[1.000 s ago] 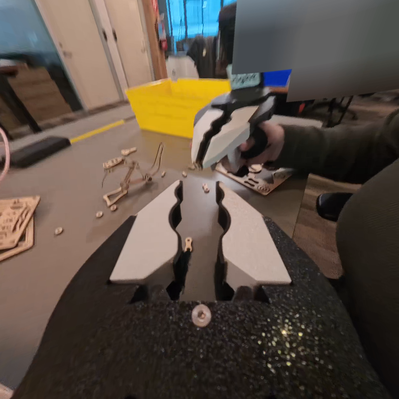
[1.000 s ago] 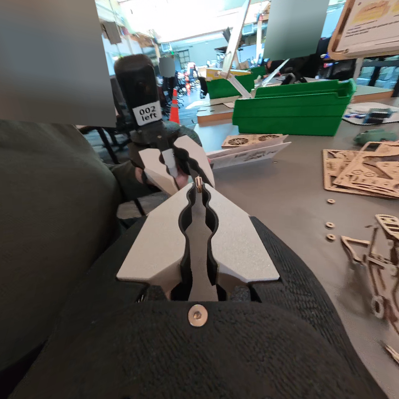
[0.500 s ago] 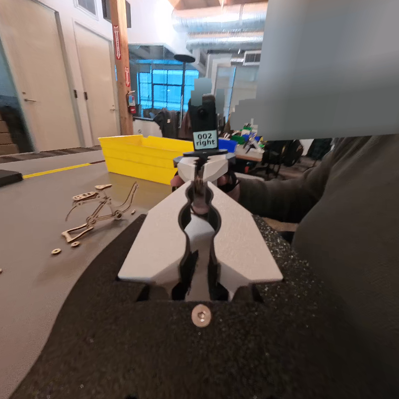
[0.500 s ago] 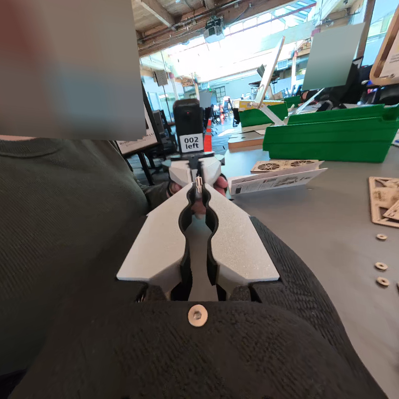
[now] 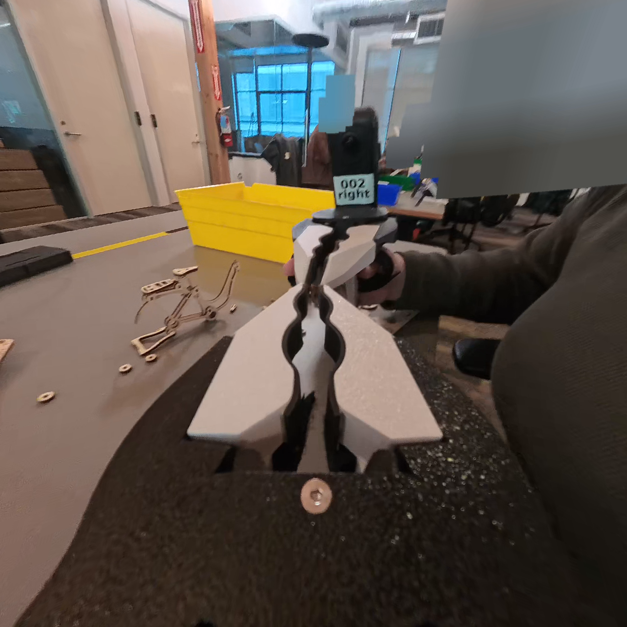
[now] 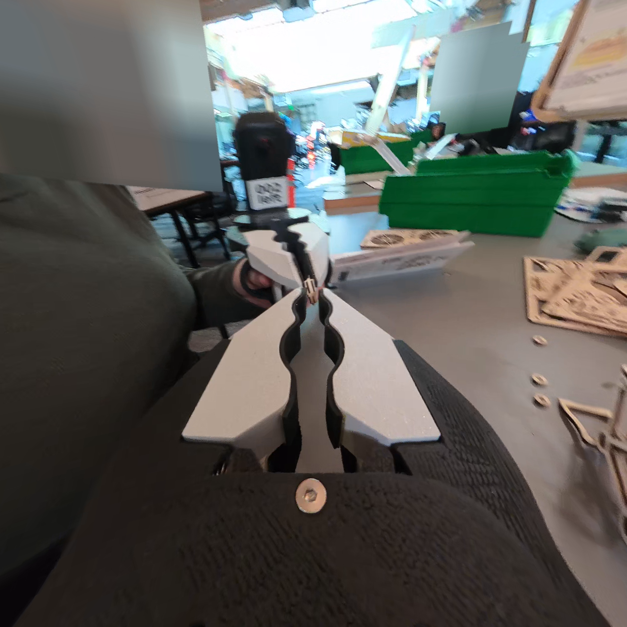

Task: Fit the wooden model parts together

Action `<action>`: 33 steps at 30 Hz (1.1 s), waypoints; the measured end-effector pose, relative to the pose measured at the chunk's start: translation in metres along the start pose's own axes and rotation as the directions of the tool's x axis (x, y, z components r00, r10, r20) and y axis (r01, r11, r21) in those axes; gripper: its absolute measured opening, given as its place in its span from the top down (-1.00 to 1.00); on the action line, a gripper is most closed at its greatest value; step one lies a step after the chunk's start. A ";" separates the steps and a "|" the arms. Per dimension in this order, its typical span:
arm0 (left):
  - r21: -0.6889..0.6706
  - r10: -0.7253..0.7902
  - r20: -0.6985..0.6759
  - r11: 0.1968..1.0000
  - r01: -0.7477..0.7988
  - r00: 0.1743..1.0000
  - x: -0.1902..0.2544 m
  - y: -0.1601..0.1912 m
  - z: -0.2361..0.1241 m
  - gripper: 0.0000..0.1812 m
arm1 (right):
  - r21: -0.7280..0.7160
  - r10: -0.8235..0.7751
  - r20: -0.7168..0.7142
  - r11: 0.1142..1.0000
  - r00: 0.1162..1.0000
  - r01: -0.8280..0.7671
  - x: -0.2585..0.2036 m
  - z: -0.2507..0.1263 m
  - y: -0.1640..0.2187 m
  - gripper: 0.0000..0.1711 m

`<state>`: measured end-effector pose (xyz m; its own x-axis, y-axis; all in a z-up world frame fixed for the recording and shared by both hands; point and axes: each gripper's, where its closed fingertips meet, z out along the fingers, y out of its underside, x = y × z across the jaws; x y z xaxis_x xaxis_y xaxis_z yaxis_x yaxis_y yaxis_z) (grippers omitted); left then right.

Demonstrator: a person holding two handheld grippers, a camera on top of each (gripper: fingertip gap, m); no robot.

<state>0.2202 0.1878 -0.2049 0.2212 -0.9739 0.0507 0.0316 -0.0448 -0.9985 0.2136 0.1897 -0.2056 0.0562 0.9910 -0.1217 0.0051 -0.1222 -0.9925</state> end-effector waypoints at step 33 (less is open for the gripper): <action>-0.541 0.198 -0.263 0.780 -0.314 0.944 0.036 0.089 -0.009 0.53 | -0.105 -0.417 -0.462 0.902 0.783 0.419 0.062 -0.048 -0.008 0.84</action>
<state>0.2219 0.1463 -0.2919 -0.0410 -0.9870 -0.1553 -0.5719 0.1506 -0.8064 0.2649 0.2500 -0.2044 0.5027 0.8013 0.3245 0.1326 0.2994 -0.9449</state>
